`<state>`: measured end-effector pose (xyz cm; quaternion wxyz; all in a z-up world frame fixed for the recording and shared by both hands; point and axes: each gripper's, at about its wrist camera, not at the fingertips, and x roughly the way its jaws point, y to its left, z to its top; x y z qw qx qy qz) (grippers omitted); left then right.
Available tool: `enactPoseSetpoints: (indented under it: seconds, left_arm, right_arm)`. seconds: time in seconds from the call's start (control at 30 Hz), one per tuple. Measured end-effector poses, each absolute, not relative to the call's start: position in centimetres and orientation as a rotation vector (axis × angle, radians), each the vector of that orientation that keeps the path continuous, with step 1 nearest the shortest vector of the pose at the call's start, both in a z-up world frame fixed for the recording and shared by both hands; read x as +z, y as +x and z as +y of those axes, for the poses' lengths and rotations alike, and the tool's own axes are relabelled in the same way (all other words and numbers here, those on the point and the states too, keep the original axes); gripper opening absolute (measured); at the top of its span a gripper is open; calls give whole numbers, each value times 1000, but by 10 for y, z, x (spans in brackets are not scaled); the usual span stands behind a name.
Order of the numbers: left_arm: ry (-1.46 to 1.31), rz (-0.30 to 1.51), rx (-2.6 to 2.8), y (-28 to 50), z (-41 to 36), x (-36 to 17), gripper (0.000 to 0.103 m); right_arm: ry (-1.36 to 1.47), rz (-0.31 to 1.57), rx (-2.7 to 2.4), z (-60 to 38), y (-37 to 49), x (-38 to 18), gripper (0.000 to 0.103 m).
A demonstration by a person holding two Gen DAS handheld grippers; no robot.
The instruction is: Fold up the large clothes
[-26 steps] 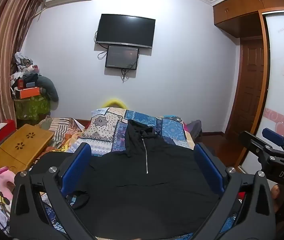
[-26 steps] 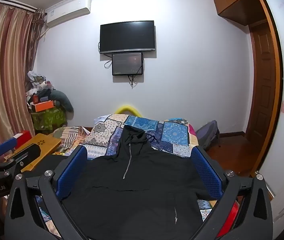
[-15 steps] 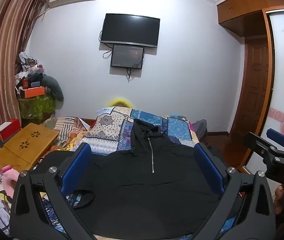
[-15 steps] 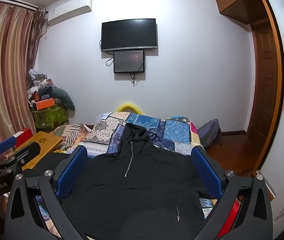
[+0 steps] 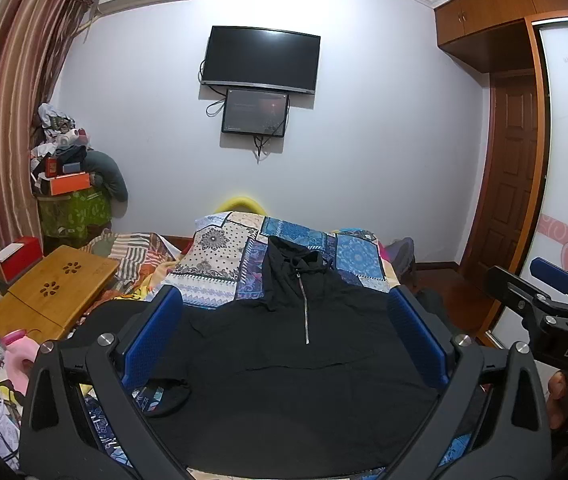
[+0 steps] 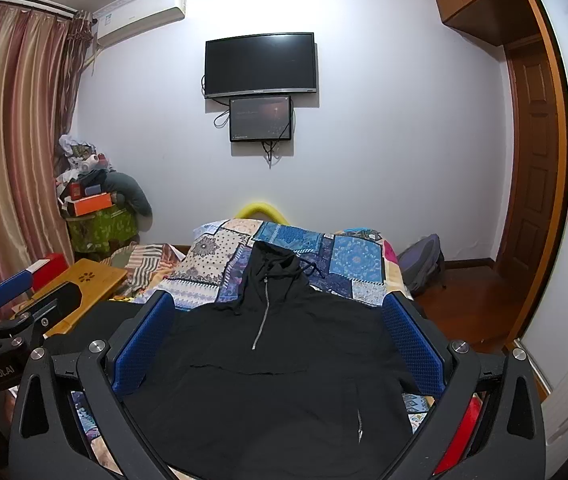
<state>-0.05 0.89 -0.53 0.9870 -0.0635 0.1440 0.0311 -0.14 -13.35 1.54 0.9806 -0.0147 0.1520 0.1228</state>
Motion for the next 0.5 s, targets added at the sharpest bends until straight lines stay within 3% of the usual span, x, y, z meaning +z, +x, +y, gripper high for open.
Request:
enactPoseSetpoints:
  seconds: [0.5]
  left_arm:
    - [-111,293,54,-1,5,-6,103]
  right_arm:
    - [-29,313,246,-134,-2,11,103]
